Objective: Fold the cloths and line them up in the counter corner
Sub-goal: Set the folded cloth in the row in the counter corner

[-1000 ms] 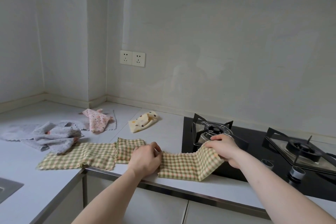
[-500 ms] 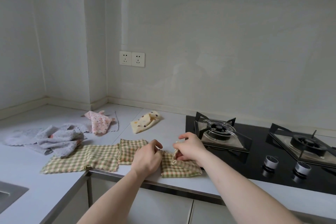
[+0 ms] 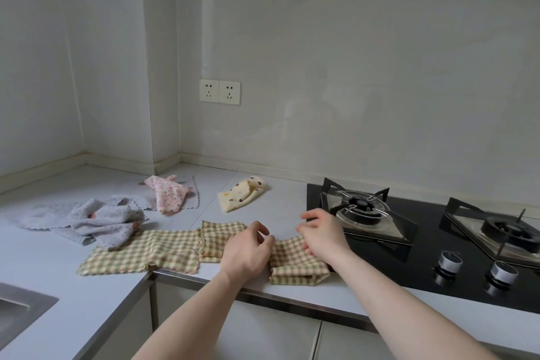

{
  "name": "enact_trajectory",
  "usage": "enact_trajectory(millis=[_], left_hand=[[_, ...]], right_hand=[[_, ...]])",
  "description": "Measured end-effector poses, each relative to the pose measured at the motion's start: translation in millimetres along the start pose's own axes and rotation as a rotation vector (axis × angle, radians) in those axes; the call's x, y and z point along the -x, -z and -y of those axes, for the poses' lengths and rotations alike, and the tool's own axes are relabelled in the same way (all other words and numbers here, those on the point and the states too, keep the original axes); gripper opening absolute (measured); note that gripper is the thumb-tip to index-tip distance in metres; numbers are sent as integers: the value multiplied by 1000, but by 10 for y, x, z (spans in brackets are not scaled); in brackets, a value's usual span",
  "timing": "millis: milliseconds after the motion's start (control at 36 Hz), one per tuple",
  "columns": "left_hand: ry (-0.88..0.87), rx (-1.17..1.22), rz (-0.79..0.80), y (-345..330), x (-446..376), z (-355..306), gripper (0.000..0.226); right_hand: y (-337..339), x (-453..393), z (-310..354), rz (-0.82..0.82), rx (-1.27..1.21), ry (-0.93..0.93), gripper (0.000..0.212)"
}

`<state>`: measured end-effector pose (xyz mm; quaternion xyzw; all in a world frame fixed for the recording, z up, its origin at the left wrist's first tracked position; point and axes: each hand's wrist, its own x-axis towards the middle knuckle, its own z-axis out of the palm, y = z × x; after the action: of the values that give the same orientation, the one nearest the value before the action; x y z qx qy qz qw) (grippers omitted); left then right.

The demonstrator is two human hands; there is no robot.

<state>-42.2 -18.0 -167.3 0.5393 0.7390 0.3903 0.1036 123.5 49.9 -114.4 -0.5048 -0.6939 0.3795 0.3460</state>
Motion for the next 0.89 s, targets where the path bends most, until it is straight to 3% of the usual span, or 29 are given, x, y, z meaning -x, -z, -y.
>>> enact_trajectory(millis=[83, 167, 306, 444, 528, 556, 639, 694, 889], left_hand=[[-11, -23, 33, 11, 11, -13, 34], [-22, -60, 63, 22, 15, -19, 44], [-51, -126, 78, 17, 8, -21, 52], [-61, -143, 87, 26, 15, -27, 58], [-59, -132, 85, 23, 16, -24, 60], [-58, -129, 84, 22, 16, -23, 60], [-49, -118, 63, 16, 14, -24, 63], [-35, -91, 50, 12, 18, -29, 64], [-34, -120, 46, 3, 26, -52, 73]], right_hand=[[155, -23, -108, -81, 216, 65, 29], [232, -27, -237, 26, 340, -4, 47], [246, -99, -310, 127, 258, -140, 66], [245, -149, -226, 205, 180, -273, 54], [253, -171, -194, 231, 171, -329, 76], [258, -175, -192, 236, 181, -326, 74], [266, -180, -226, 240, 140, -286, 30], [268, -175, -278, 192, 20, -235, 14], [254, -124, -527, -39, -271, -138, 17]])
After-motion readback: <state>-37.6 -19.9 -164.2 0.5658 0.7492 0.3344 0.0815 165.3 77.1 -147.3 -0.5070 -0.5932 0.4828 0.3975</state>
